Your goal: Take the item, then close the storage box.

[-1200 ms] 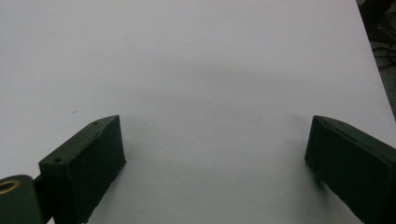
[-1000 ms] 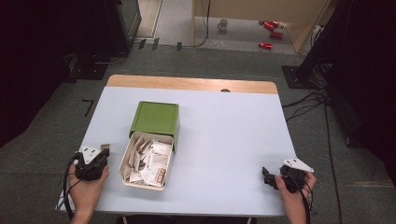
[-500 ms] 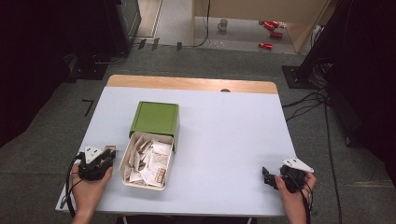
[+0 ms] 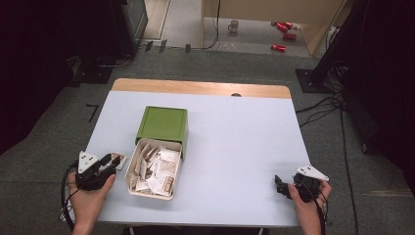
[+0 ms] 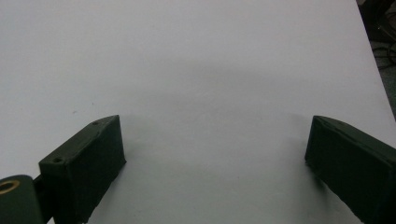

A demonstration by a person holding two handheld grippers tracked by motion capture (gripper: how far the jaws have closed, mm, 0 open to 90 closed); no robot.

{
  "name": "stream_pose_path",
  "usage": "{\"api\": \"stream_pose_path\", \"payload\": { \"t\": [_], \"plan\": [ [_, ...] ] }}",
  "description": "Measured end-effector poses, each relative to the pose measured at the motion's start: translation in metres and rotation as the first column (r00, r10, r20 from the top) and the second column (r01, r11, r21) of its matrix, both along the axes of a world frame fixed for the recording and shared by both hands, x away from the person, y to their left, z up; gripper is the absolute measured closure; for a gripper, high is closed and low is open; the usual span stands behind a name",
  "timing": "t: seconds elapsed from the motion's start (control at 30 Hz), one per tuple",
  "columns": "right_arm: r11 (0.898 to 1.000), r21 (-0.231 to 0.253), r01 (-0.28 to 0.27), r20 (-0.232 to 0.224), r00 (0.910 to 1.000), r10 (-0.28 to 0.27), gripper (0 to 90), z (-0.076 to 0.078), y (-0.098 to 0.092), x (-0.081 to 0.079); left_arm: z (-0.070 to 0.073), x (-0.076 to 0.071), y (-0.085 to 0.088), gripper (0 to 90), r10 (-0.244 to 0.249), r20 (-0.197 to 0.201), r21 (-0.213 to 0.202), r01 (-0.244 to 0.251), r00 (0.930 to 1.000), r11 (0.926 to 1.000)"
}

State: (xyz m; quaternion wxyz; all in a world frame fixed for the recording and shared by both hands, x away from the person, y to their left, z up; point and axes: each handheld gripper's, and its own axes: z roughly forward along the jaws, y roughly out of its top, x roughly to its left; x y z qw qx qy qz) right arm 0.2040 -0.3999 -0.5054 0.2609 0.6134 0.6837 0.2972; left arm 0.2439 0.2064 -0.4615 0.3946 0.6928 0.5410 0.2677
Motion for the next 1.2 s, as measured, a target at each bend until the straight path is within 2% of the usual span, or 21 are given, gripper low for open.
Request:
{"api": "stream_pose_path", "payload": {
  "t": [0.27,0.57,0.7,0.9,1.1,1.2],
  "plan": [
    [1.0,0.001,0.0,-0.001,1.0,0.0,4.1,0.0,0.0,0.0,0.023,-0.014,-0.006,63.2,-0.029,0.05,-0.014,0.03,0.9983,0.9995],
    [1.0,0.001,0.0,-0.001,1.0,0.0,4.1,0.0,0.0,0.0,0.041,-0.027,-0.014,65.0,-0.063,0.075,-0.064,0.068,0.9952,0.9956],
    [1.0,0.001,0.0,-0.001,1.0,0.0,4.1,0.0,0.0,0.0,0.049,-0.034,-0.02,65.4,-0.088,0.09,-0.07,0.094,0.9921,0.9931],
    [1.0,0.001,0.0,-0.002,1.0,0.0,4.1,0.0,0.0,0.0,0.054,-0.043,-0.033,66.2,-0.133,0.088,-0.073,0.139,0.9872,0.9875],
    [1.0,0.001,-0.001,-0.002,1.0,0.001,4.1,0.0,0.0,0.0,0.054,-0.048,-0.041,68.0,-0.143,0.072,-0.066,0.148,0.9871,0.9868],
    [1.0,0.001,-0.001,-0.002,1.0,0.001,4.1,0.0,0.0,0.0,0.049,-0.049,-0.044,70.4,-0.149,0.049,-0.052,0.151,0.9877,0.9872]
  ]
}}
